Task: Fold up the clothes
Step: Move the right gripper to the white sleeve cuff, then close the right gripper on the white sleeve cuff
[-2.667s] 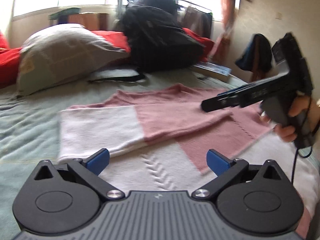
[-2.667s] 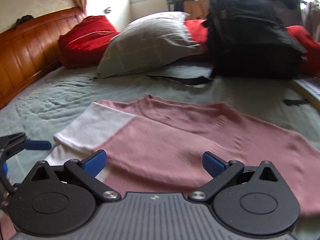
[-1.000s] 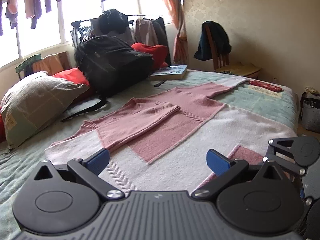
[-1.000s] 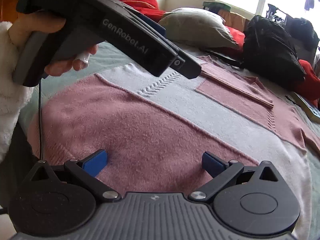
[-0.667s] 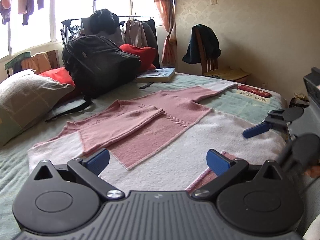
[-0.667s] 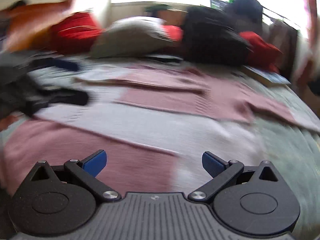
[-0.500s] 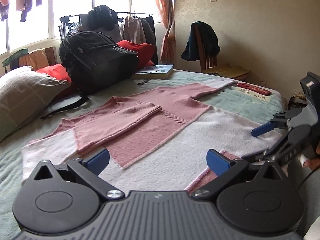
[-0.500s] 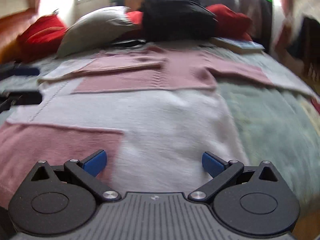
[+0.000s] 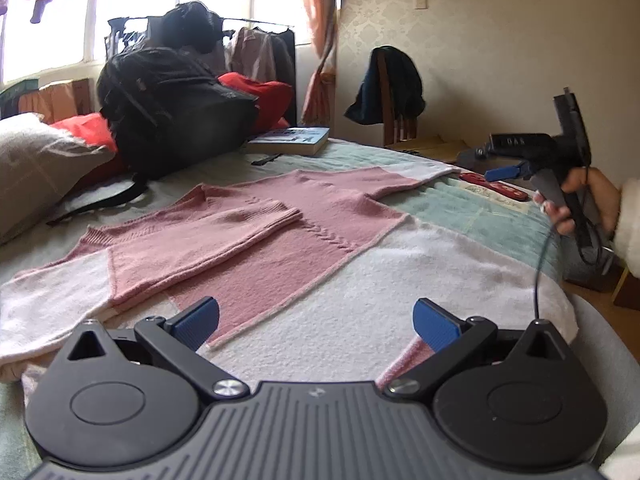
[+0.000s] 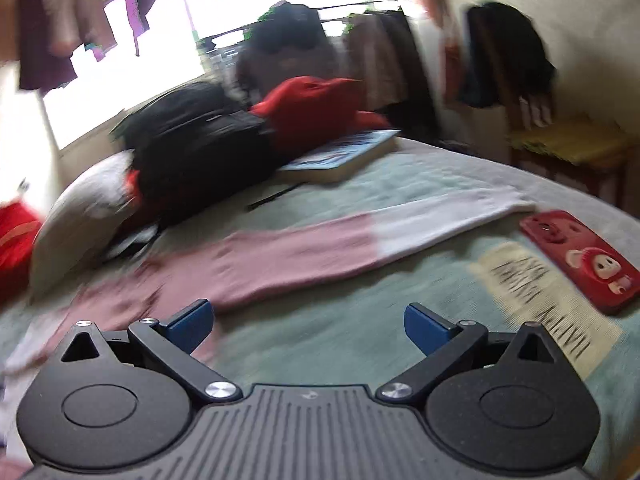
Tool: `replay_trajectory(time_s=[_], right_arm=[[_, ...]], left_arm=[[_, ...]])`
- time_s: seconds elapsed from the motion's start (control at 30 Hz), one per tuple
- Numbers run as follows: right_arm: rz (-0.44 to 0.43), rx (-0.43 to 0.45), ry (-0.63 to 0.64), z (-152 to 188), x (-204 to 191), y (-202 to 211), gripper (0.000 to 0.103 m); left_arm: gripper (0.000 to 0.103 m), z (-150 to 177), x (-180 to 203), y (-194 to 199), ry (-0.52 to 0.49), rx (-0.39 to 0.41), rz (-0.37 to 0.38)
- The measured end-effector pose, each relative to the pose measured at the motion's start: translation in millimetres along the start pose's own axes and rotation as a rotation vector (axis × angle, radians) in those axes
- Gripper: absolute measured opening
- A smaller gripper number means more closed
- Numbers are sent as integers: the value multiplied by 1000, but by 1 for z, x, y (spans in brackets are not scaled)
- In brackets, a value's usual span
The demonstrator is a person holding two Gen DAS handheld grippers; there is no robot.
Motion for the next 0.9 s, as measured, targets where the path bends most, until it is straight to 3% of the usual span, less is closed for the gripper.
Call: replay_trajectory(time_s=[0.37,0.9], right_arm=[[82,30,-307,-27,105,-81,103],[19,-25,-225,-25,120,-147,103]], left_arm=[[102,5,-13,-18,9,-39,-50],[102,5,-27,-22,58,-46,-55]])
Point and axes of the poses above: each gripper's, at about its wrist camera, not at the fingertips, and y roughly against the way its jaws point, x to its right, z to its underside, the point moved 4 cm from there along -y, roughly the way its jaws point, and after that the axes turned 11 degrees about x, right-handed, at the moved point
